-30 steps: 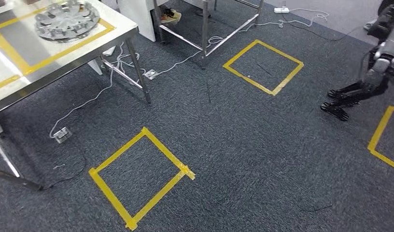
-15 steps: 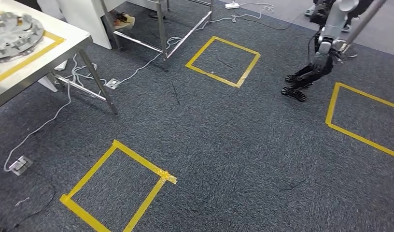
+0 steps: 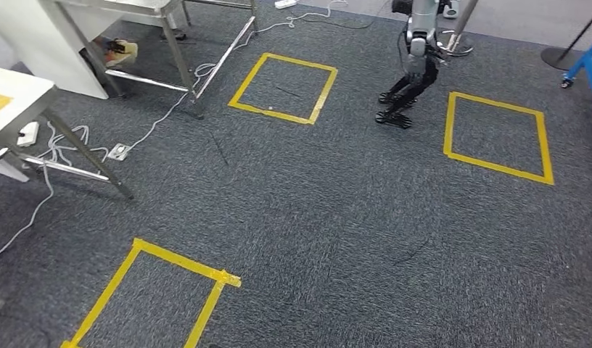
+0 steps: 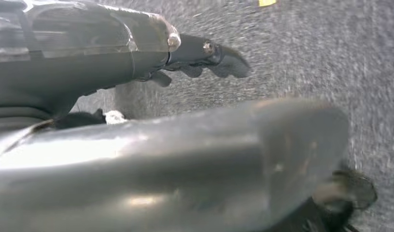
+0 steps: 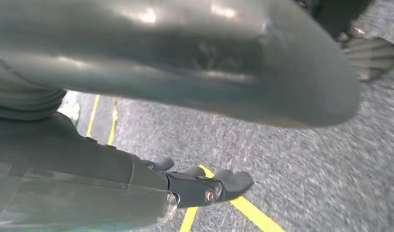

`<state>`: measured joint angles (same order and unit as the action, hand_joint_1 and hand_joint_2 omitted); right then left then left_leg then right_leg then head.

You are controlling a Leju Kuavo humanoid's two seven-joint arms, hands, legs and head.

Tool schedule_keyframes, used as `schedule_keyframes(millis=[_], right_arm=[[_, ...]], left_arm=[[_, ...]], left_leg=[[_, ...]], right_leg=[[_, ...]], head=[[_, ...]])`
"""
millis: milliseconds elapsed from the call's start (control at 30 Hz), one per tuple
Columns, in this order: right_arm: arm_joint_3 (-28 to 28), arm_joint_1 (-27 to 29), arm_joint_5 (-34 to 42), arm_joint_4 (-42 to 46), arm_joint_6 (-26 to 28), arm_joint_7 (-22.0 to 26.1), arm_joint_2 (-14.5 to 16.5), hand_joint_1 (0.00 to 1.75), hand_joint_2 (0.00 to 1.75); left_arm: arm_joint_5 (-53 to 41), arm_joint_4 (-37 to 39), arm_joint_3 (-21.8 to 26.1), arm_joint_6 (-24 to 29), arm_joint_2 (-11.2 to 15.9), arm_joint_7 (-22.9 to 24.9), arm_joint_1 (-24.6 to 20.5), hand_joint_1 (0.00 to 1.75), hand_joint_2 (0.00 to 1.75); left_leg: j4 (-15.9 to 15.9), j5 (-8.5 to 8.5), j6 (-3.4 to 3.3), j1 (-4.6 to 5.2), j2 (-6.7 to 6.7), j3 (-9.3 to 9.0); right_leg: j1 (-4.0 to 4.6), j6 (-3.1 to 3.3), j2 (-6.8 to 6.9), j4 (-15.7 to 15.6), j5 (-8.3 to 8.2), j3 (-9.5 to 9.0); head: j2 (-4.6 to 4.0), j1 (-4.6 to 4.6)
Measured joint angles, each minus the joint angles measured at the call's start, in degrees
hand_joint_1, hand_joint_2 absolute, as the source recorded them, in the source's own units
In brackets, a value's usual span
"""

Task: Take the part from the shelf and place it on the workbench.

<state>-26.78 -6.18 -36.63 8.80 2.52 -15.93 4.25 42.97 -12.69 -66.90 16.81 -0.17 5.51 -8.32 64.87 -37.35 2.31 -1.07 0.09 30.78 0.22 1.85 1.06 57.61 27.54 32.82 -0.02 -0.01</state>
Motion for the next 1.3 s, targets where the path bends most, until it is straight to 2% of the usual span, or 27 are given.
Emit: schedule_keyframes(millis=[67,100,133,167,233,300,367,400,467,500,533,567,600,633,667,733,800,867,900,967,1000,1033,1100,1133,1200,1267,1300], right_arm=[[0.0,-0.2,0.0,0.0,0.0,0.0,0.0,0.0,0.0],[0.0,-0.1,0.0,0.0,0.0,0.0,0.0,0.0,0.0],[0.0,0.0,0.0,0.0,0.0,0.0,-0.1,0.0,0.0],[0.0,0.0,0.0,0.0,0.0,0.0,-0.1,0.0,0.0],[0.0,0.0,0.0,0.0,0.0,0.0,0.0,0.0,0.0],[0.0,-0.2,0.0,0.0,-0.1,0.0,0.0,0.0,0.0],[0.0,-0.2,0.0,0.0,-0.1,0.0,0.0,0.0,0.0],[0.0,-0.1,0.0,0.0,-0.1,0.0,0.0,0.0,0.0],[0.0,-0.1,0.0,0.0,-0.1,0.0,0.1,0.0,0.0],[0.0,-0.2,0.0,0.0,-0.1,0.0,0.1,0.0,0.0],[0.0,-0.4,0.0,0.0,-0.1,0.0,0.2,0.0,0.0],[0.0,-0.4,0.0,0.0,-0.1,0.0,0.2,0.0,0.0],[0.0,-0.3,0.0,0.0,-0.1,0.0,0.2,0.0,0.0],[0.0,-0.1,0.0,0.0,-0.1,0.0,0.2,0.0,0.0],[0.0,0.1,0.0,0.0,-0.1,0.0,0.2,0.0,0.0],[0.0,0.3,0.0,0.0,-0.1,0.0,0.1,0.0,0.0],[0.0,0.2,0.0,0.0,-0.1,0.0,0.1,0.0,0.0],[0.0,0.1,0.0,0.0,-0.1,0.0,0.2,0.0,0.0],[0.0,0.2,0.0,0.0,-0.1,0.0,0.2,0.0,0.0],[0.0,0.2,0.0,0.0,0.0,0.0,0.1,0.0,0.0],[0.0,0.0,0.0,0.0,0.0,0.0,0.0,0.0,0.0],[0.0,-0.2,0.0,0.0,0.0,0.0,0.0,0.0,0.0],[0.0,-0.3,0.0,0.0,0.0,0.0,0.0,0.0,0.0],[0.0,-0.2,0.0,0.0,-0.1,0.0,0.0,0.0,0.0],[0.0,0.0,0.0,0.0,-0.1,0.0,0.0,0.0,0.0],[0.0,-0.1,0.0,0.0,-0.2,-0.1,0.0,0.0,0.0],[0.0,-0.2,0.0,0.0,-0.2,-0.2,0.0,0.0,0.0]], left_arm=[[0.0,0.0,0.0,0.0,0.0,0.1,0.2,0.0,0.0],[0.0,0.0,0.0,0.0,0.0,0.1,0.2,0.0,0.0],[0.0,0.0,0.0,0.0,0.0,0.1,0.3,0.0,0.0],[0.0,0.0,0.0,0.0,0.0,0.1,0.3,0.0,0.0],[0.0,0.0,0.0,0.0,0.1,0.0,0.3,0.0,0.0],[0.0,0.0,0.0,0.0,0.2,0.0,0.3,0.0,0.0],[0.0,0.0,0.0,0.0,0.3,0.0,0.2,0.0,0.0],[0.0,0.0,0.0,0.0,0.3,0.0,0.2,0.0,0.0],[0.0,0.0,0.0,0.0,0.3,-0.1,0.2,0.0,0.0],[-0.1,0.1,0.0,0.0,0.3,-0.1,0.2,0.0,0.0],[-0.1,0.1,0.0,0.0,0.3,-0.1,0.3,0.0,0.0],[-0.1,0.1,0.0,0.0,0.4,-0.1,0.3,0.0,0.0],[-0.1,0.1,0.0,0.0,0.4,-0.1,0.3,0.0,0.0],[-0.1,0.1,0.0,0.0,0.4,-0.1,0.3,0.0,0.0],[-0.1,0.1,0.0,0.0,0.4,-0.1,0.2,0.0,0.0],[-0.1,0.1,0.0,0.0,0.4,-0.1,0.1,0.0,0.0],[-0.1,0.1,0.0,0.0,0.4,-0.1,-0.1,0.0,0.0],[-0.1,0.0,0.0,0.0,0.3,-0.1,-0.1,0.0,0.0],[-0.1,0.0,0.0,0.0,0.3,-0.1,-0.2,0.0,0.0],[-0.1,0.0,0.0,0.0,0.3,-0.1,-0.2,0.0,0.0],[-0.1,0.0,0.0,0.0,0.3,-0.1,-0.2,0.0,0.0],[-0.1,0.0,0.0,0.0,0.3,-0.1,-0.1,0.0,0.0],[-0.1,0.0,0.0,0.0,0.3,-0.1,0.1,0.0,0.0],[-0.1,0.0,0.0,0.0,0.3,-0.1,0.2,0.0,0.0],[-0.1,0.0,0.0,0.0,0.3,-0.1,0.2,0.0,0.0],[-0.1,0.0,0.0,0.0,0.3,0.0,0.2,0.0,0.0],[-0.1,0.0,0.0,0.0,0.3,0.0,0.3,0.0,0.0]], left_leg=[[7.0,-2.09,-0.16,0.11,-0.55,4.39],[8.2,-1.48,-0.29,0.13,-0.52,5.67],[7.3,0.29,-0.48,0.14,-0.62,5.94],[4.3,2.99,-0.73,0.16,-1.21,5.23],[-2.6,7.37,-1.32,0.06,-4.49,2.84],[-6.1,8.16,-1.56,0.06,-6.56,1.39],[-7.1,7.85,-1.75,0.16,-5.25,0.84],[-7.5,7.95,-1.97,0.12,-4.39,0.51],[-8.4,8.04,-2.48,0.01,-2.21,-0.36],[-8.6,7.92,-2.63,0.1,-1.01,-0.71],[-8.7,7.72,-2.73,0.17,0.21,-0.92],[-8.7,7.49,-2.72,0.22,1.34,-1.09],[-8.6,7.23,-2.64,0.23,2.36,-1.29],[-8.6,6.97,-2.53,0.22,3.17,-1.53],[-8.6,6.69,-2.36,0.19,3.85,-1.87],[-8.6,6.06,-1.85,0.27,4.91,-2.53],[-8.6,5.56,-1.2,0.51,5.76,-2.87],[-8.6,5.24,-0.64,0.53,6.65,-3.2],[-8.5,4.87,-0.33,0.38,6.07,-3.41],[-5.8,2.83,0.06,0.11,2.65,-2.5],[-2.6,1.14,0.11,0.03,0.57,-0.96],[1.4,-0.59,0.05,0.04,-0.52,1.19],[8.1,-2.42,-0.06,0.06,-0.7,5.53],[8.9,-1.7,-0.14,0.05,-0.59,6.67],[4.8,2.67,-0.33,0.01,-0.98,5.96],[-2.1,6.81,-0.55,-0.27,-4.26,3.35],[-4.4,7.6,-0.67,-0.37,-5.65,2.38]], right_leg=[[0.27,0.36,-1.62,0.0,0.13,-0.15],[0.42,0.44,-2.48,0.0,0.23,-0.31],[0.52,0.47,-3.35,0.1,0.34,-0.54],[0.57,0.43,-4.22,0.1,0.49,-0.82],[0.47,0.14,-5.79,0.3,0.86,-1.08],[0.15,-0.48,-7.29,0.5,1.02,-0.73],[-0.14,-1.21,-8.82,0.4,0.91,-0.36],[-0.17,-1.48,-8.53,0.5,1.11,-0.25],[-0.16,-2.09,-5.55,3.8,3.13,1.21],[-0.21,-2.44,-3.5,7.0,4.81,2.78],[-0.35,-2.87,-2.24,10.9,6.52,4.81],[-0.52,-3.23,-1.66,14.1,7.6,6.61],[-0.7,-3.51,-1.37,15.8,7.61,7.64],[-0.87,-3.69,-1.15,15.4,6.59,7.65],[-1.0,-3.75,-0.81,12.8,4.55,6.44],[-0.85,-3.58,1.26,5.2,0.82,2.68],[-0.35,-2.89,3.14,1.0,-0.1,0.66],[-0.01,-2.04,2.77,0.6,0.34,0.63],[-0.02,-1.7,2.24,0.4,0.34,0.5],[-0.16,-0.88,1.14,0.0,0.27,0.06],[-0.19,-0.55,0.55,-0.1,0.26,-0.11],[-0.13,-0.26,-0.14,-0.2,0.32,-0.18],[0.07,0.04,-1.79,-0.1,0.47,-0.31],[0.14,0.08,-2.63,0.0,0.58,-0.43],[0.11,-0.06,-4.25,0.2,0.91,-0.82],[-0.04,-0.55,-5.72,0.6,1.44,-0.99],[-0.13,-0.9,-6.43,0.9,1.63,-0.87]], head=[[0.0,-0.28],[0.0,-0.37],[0.0,-0.4],[0.0,-0.44],[0.0,-0.46],[0.0,-0.54],[0.0,-0.65],[0.0,-0.62],[0.0,-0.23],[0.0,0.0],[0.0,0.18],[0.0,0.23],[0.0,0.26],[0.0,0.3],[0.0,0.36],[0.0,0.48],[0.0,0.49],[0.0,0.38],[0.0,0.29],[0.0,0.07],[0.0,-0.15],[0.0,-0.35],[0.0,-0.65],[0.0,-0.69],[0.0,-0.73],[0.0,-0.79],[0.0,-0.8]])
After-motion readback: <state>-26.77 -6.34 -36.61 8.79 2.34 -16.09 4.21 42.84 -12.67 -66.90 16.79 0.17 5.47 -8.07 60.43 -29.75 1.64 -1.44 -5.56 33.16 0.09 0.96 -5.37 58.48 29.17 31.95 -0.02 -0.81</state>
